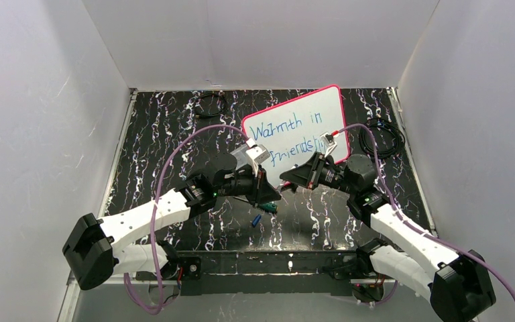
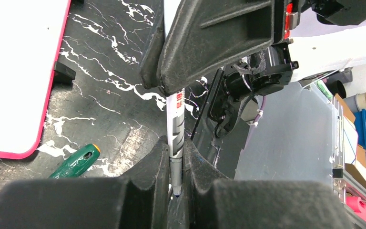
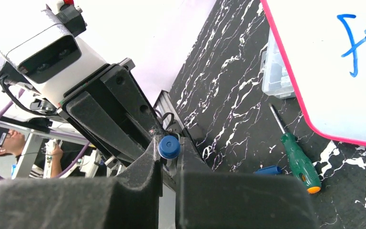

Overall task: Write a sentence on the whiteboard
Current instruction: Close the whiteboard marker at the center of the board.

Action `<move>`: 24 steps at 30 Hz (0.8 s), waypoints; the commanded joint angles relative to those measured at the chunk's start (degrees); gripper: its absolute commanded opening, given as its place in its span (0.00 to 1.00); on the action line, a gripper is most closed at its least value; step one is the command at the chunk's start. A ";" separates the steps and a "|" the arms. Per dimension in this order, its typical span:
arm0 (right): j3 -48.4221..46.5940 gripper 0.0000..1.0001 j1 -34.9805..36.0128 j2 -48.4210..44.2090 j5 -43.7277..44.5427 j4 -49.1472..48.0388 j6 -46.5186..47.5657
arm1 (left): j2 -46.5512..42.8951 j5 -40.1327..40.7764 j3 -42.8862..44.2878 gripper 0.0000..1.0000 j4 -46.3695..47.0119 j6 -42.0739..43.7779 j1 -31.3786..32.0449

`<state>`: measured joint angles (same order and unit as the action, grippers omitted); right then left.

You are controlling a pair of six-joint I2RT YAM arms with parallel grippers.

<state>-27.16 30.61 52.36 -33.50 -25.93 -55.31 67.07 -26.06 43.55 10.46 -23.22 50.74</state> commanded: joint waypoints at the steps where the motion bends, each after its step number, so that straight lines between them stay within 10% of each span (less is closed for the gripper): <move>1: -0.16 0.01 0.06 -1.35 3.23 -4.61 -1.81 | -1.10 0.23 -1.11 0.00 1.06 -1.14 0.23; 4: -2.49 0.01 0.06 -3.96 8.72 5.18 4.97 | -3.01 5.53 -3.42 0.46 -0.91 -5.17 0.17; 8: -6.35 0.01 0.06 -7.58 19.61 19.82 15.64 | -6.23 13.39 -6.14 0.67 -9.36 -6.90 0.21; 24: -2.36 0.01 0.06 -14.59 35.86 31.93 18.03 | 6.02 34.33 -4.58 0.52 -23.72 -4.11 9.44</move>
<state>-29.32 30.76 39.20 -3.05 3.97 -37.50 70.41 1.17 36.01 -10.66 -28.14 58.26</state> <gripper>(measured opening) 0.164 0.522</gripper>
